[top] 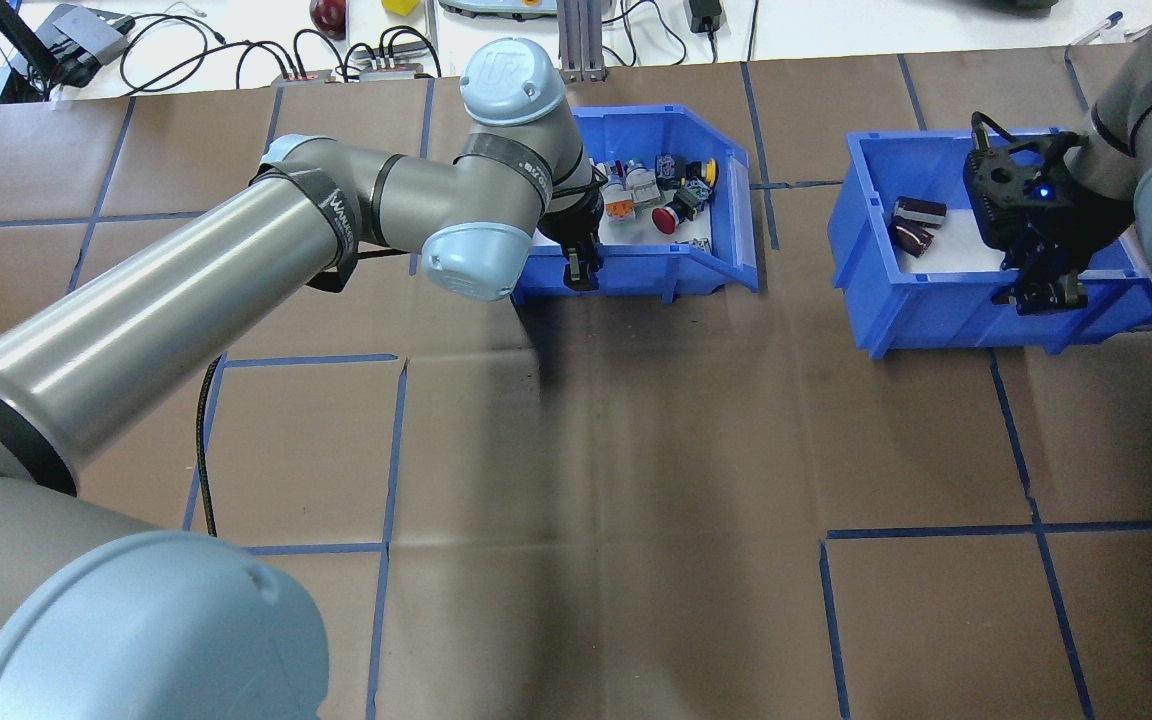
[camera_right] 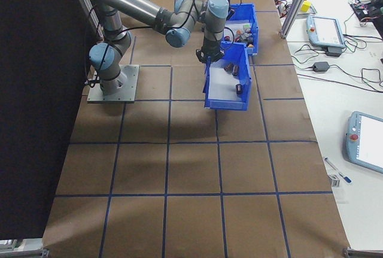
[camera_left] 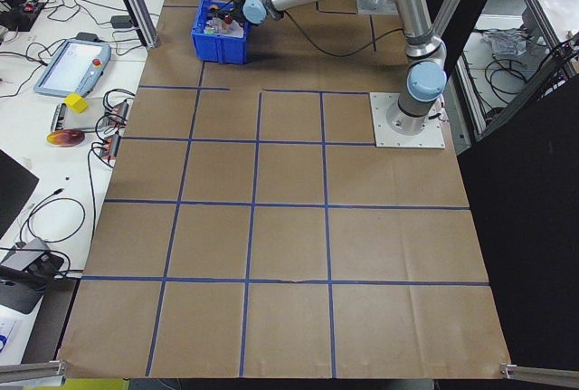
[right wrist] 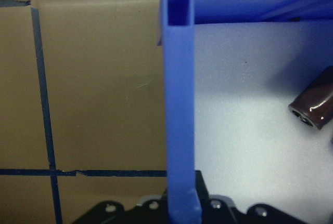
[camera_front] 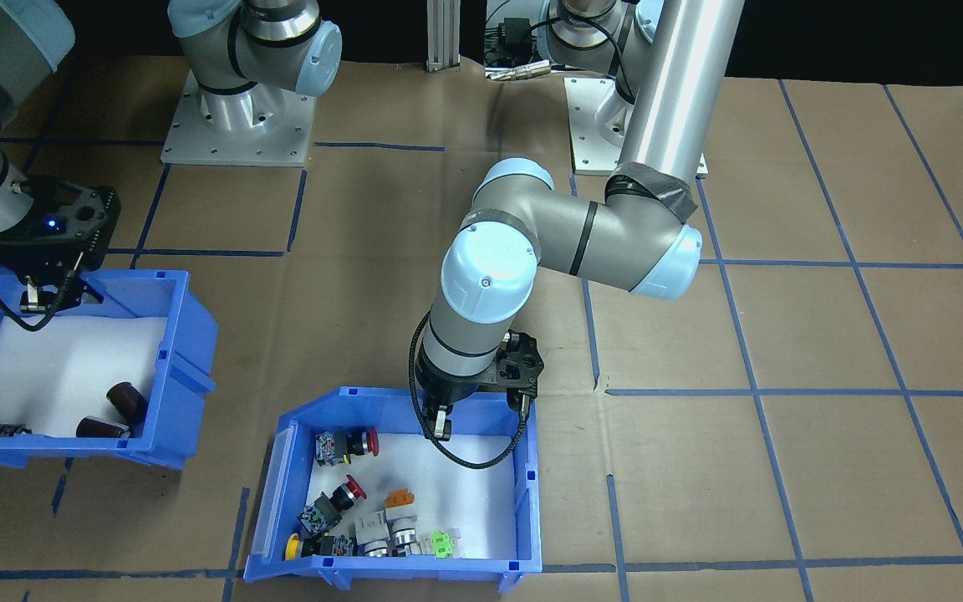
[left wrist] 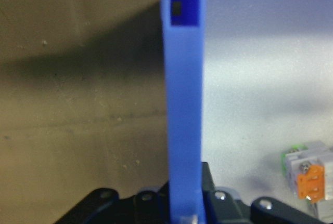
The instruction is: Place button box in front
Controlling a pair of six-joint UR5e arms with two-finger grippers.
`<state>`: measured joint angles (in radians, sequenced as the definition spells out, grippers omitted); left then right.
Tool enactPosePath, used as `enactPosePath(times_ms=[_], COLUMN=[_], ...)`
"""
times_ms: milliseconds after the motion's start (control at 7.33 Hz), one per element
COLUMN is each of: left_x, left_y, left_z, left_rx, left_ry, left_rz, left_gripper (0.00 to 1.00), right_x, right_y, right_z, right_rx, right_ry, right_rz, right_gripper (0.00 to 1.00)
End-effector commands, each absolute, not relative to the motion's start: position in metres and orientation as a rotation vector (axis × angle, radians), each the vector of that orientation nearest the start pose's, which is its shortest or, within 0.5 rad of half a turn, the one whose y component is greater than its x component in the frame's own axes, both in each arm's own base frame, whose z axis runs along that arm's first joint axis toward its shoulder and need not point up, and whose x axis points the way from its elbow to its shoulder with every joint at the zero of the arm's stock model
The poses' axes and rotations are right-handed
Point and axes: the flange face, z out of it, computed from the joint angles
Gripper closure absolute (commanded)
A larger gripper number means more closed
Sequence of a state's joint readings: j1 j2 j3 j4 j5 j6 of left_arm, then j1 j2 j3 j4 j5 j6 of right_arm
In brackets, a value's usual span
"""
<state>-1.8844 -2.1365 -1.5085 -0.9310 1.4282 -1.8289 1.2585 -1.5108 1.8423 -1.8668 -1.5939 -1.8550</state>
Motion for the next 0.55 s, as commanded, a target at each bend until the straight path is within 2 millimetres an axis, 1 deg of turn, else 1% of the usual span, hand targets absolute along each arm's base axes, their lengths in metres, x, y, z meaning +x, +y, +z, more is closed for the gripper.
enactPosePath(times_ms=[0, 136, 273, 409], left_x=[-0.351, -0.351, -0.350, -0.349], left_y=[-0.603, -0.602, -0.600, -0.599], left_z=[0.245, 0.244, 0.242, 0.246], left_rx=[-2.266, -2.261, -2.271, -2.322], left_ry=[2.415, 2.403, 2.358, 2.307], left_rz=[0.098, 0.099, 0.120, 0.124], left_gripper=[0.88, 0.69, 0.57, 0.57], right_x=[-0.021, -0.019, -0.016, -0.012], right_y=[-0.494, -0.488, -0.481, -0.473], right_z=[0.361, 0.355, 0.358, 0.357], right_rx=[-2.182, -2.183, -2.188, -2.193], right_ry=[2.243, 2.226, 2.227, 2.220], right_rz=[0.051, 0.060, 0.056, 0.057], right_gripper=[0.92, 0.92, 0.92, 0.92])
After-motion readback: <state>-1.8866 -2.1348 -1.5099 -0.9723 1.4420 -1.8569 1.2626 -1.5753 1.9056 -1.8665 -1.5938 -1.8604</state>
